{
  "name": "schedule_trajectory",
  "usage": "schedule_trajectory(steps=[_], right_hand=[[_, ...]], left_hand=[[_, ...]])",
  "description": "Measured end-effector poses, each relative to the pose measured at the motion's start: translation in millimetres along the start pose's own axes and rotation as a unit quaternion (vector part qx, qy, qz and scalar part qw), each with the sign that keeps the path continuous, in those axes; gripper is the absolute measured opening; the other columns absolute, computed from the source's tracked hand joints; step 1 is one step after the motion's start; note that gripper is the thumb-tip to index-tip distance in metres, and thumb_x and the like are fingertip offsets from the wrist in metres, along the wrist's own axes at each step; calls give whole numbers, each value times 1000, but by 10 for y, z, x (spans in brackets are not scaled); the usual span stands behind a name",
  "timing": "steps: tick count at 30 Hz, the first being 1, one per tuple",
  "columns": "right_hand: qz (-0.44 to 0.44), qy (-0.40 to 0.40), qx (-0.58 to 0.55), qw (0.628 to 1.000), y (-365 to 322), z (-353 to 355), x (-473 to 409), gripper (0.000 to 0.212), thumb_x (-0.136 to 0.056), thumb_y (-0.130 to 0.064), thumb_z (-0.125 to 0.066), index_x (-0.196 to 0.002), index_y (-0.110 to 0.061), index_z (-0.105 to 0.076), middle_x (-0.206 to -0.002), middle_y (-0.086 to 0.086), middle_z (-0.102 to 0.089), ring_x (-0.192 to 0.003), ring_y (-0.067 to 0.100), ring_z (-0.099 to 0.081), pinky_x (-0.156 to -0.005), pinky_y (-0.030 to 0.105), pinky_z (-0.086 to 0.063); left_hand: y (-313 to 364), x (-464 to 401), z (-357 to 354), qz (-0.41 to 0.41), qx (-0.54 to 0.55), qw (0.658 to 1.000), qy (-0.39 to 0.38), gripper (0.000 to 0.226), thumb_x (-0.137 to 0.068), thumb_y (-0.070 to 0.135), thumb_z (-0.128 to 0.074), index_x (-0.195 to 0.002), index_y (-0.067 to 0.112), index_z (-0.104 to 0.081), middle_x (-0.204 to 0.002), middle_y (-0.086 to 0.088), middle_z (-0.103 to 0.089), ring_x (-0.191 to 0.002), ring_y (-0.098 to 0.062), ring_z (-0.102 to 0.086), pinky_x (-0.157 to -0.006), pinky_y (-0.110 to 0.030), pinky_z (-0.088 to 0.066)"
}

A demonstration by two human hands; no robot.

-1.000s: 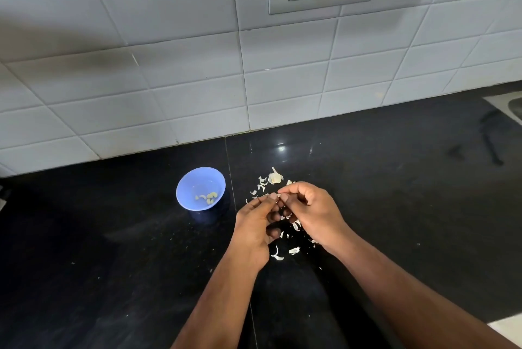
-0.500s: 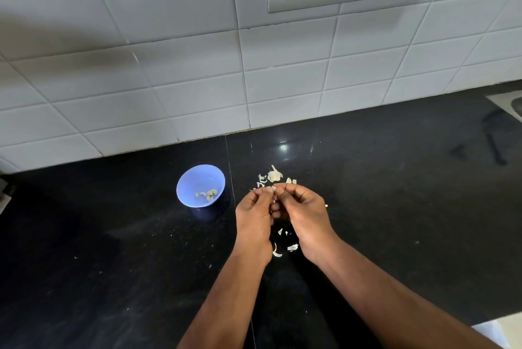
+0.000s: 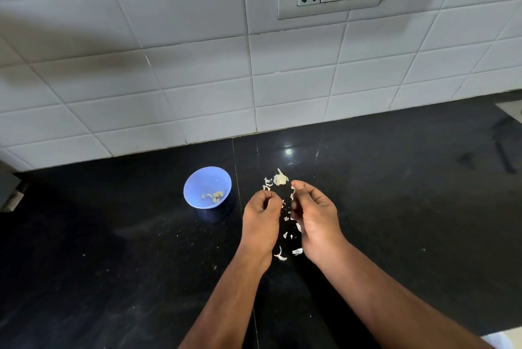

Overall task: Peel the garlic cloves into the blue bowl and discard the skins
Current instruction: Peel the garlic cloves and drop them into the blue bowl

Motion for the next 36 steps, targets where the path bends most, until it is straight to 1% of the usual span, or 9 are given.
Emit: schedule_trajectory(steps=[4,9,12,15,17,20,27,32,36], right_hand=[[43,-23,83,995,-61,120,-68,11,-102,-15,-66,-105,-11,-77,-78,0,-68,-62,8,-57,-60,23,-49],[98,-66,207,971,-68,219,-105,15,-105,-11,-61,-108,-18,-74,-91,7,-78,-65,10,-63,-66,28,-54],[142,-70,265,951,-84,258,-121,18,-103,-14,-64,-105,-27,-77,-94,-4,-78,-74,7,-66,-75,28,-56],[150,-73,277,946,-128,257,-133,18,-102,-15,-66,-105,-29,-78,-95,-9,-78,-79,7,-68,-79,33,-59],[153,-87,291,940,-162,256,-130,17,-102,-16,-66,-105,-29,-78,-97,-9,-79,-85,6,-71,-81,32,-59],[169,-120,319,925,-216,256,-114,19,-101,-15,-67,-106,-29,-79,-103,-11,-77,-95,6,-73,-85,26,-56],[156,-131,269,941,-248,184,-60,19,-101,-10,-67,-107,-22,-80,-101,-5,-80,-97,11,-75,-83,24,-58],[102,-90,158,978,-253,153,-32,18,-99,-3,-67,-104,-13,-81,-93,5,-79,-75,8,-68,-68,18,-54],[91,-86,135,983,-255,128,-22,16,-98,-5,-69,-103,-13,-82,-87,8,-76,-73,11,-66,-70,22,-57]], left_hand=[[13,17,98,42,-97,990,-94,22,-99,17,-49,-79,18,-57,-73,2,-55,-75,-13,-52,-69,-31,-44],[-10,26,104,52,-164,981,-91,19,-96,23,-49,-77,20,-52,-72,0,-48,-74,-17,-47,-68,-36,-40],[-6,13,104,45,-188,974,-117,19,-95,26,-54,-78,20,-56,-71,0,-52,-73,-18,-49,-67,-37,-40],[-11,-16,106,20,-194,974,-111,7,-99,23,-58,-97,23,-64,-87,5,-66,-77,-13,-57,-67,-30,-45],[-8,-33,107,19,-181,977,-111,19,-102,22,-57,-116,34,-62,-104,5,-70,-83,-12,-63,-67,-26,-48],[49,-53,80,25,-124,986,-108,14,-105,30,-59,-116,35,-67,-107,7,-74,-96,-12,-71,-75,-28,-54],[131,-50,5,-32,-59,997,-45,16,-103,36,-68,-101,22,-74,-92,3,-77,-77,-1,-69,-67,-18,-50],[161,-54,-20,-48,-31,998,-17,8,-98,30,-75,-97,22,-74,-90,0,-77,-75,-1,-68,-65,-16,-51],[176,-49,-43,-48,-17,999,-8,3,-99,23,-75,-96,21,-75,-87,3,-78,-76,-2,-70,-65,-19,-52]])
Point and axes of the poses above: each hand's wrist, its own x-axis away from the middle knuckle, its own z-axis out of the back of the hand, y = z × x, the point moved 1 cm from there along -x, towards the middle knuckle
